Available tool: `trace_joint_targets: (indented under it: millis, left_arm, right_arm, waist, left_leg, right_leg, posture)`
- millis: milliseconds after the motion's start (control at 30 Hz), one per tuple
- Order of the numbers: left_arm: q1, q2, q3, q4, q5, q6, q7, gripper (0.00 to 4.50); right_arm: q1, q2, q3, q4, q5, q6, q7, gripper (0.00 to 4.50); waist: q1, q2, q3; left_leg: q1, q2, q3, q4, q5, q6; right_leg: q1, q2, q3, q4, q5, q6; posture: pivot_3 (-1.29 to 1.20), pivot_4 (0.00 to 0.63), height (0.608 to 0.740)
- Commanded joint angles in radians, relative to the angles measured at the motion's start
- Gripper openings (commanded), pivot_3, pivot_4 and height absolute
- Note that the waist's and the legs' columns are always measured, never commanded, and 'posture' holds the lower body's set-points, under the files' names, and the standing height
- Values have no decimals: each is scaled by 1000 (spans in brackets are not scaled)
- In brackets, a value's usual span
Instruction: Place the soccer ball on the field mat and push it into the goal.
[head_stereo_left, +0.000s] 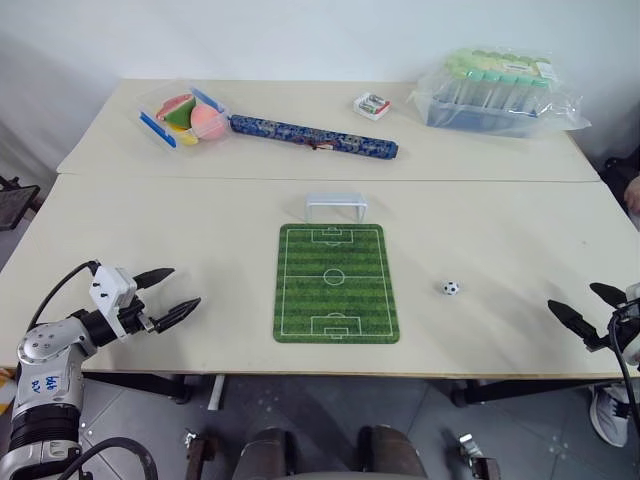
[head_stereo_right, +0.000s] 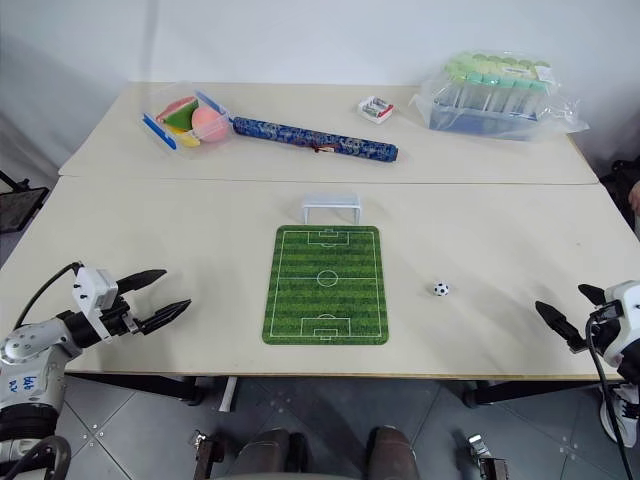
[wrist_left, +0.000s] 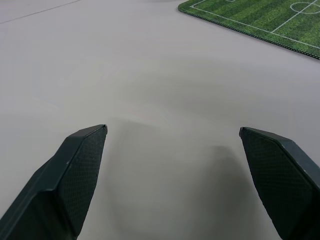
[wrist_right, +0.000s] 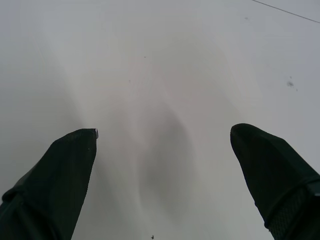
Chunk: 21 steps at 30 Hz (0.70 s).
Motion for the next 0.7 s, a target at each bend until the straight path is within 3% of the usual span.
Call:
trace_joint_targets:
  millis: [33, 333, 467, 700]
  left_arm:
    - [-24, 19, 11, -11, -16, -6, -11, 4500]
    - [-50, 8, 22, -139, -67, 181, 74, 4500]
    - [-45, -2, -14, -234, -89, 214, 29, 4500]
    - [-63, -52, -77, -303, -144, 195, -113, 4500]
  right_arm:
    - [2, -20, -17, -27, 8, -4, 6, 4481]
    - [14, -87, 21, -287, 33, 213, 35, 4481]
    - [-15, -132, 72, -449, 69, 321, 80, 4481]
    - [-162, -194, 310, -490, 23, 358, 249, 4481]
  waist:
    - [0, 0, 0]
    - [-1, 0, 0]
    - [0, 0, 0]
    - [3, -1, 0]
  left_leg:
    - [0, 0, 0, 0, 0, 0]
    - [0, 0, 0, 1, 0, 0]
    - [0, 2, -1, 1, 0, 0]
    - [-1, 0, -1, 4, 0, 0]
  right_leg:
    - [0, 0, 0, 0, 0, 0]
    - [0, 0, 0, 1, 0, 0]
    - [0, 0, 0, 1, 0, 0]
    - [0, 0, 0, 1, 0, 0]
  posture:
    - [0, 150, 740]
    - [0, 150, 740]
    - [0, 150, 740]
    - [0, 150, 740]
